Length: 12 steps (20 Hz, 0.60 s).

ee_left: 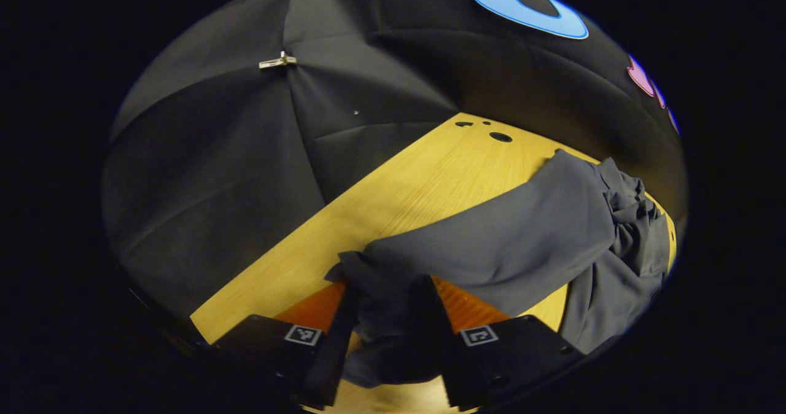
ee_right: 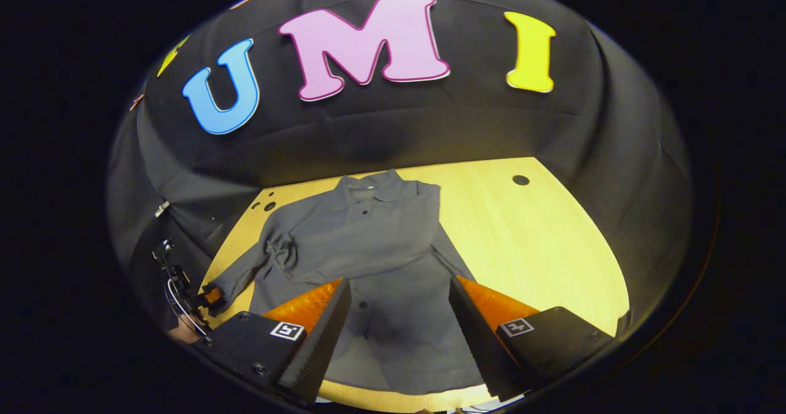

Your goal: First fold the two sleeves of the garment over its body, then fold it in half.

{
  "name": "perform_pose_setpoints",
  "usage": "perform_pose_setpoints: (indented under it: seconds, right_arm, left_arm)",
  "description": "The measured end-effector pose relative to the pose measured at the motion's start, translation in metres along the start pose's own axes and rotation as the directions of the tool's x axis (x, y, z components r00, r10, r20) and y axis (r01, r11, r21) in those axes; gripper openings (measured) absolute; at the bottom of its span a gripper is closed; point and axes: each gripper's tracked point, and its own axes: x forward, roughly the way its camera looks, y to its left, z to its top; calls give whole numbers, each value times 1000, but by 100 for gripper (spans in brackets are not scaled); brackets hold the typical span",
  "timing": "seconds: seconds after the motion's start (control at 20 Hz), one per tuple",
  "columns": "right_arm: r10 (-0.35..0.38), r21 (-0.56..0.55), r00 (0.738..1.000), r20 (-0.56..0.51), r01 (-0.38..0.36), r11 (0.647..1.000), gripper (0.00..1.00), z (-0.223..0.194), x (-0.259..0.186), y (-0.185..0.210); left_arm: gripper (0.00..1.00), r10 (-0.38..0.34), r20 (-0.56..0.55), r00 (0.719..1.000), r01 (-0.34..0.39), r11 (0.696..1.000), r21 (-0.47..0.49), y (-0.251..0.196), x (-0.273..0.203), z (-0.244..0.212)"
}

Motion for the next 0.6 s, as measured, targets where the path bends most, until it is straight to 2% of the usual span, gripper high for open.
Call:
perform_pose_setpoints:
  seconds: [0.2, 0.25, 0.35, 0.6]
  right_arm:
    - [-60, 21, 998, 0, 60, 998, 99, -20, -14, -29]
    - [-65, 36, 998, 2, 65, 997, 99, -23, -16, -33]
    - [-90, 44, 996, 14, 90, 995, 99, -26, -13, -46]
    - [-57, 32, 998, 4, 57, 998, 99, -32, -2, -50]
  left_arm:
    - [19, -32, 13, 999, 32, 999, -9, -8, -2, 0]
    - [10, -35, 22, 999, 36, 999, -26, -8, -2, 1]
    - [6, -28, 19, 999, 29, 998, -52, -7, -6, 0]
    - [6, -56, 85, 995, 61, 997, -56, -34, -34, 40]
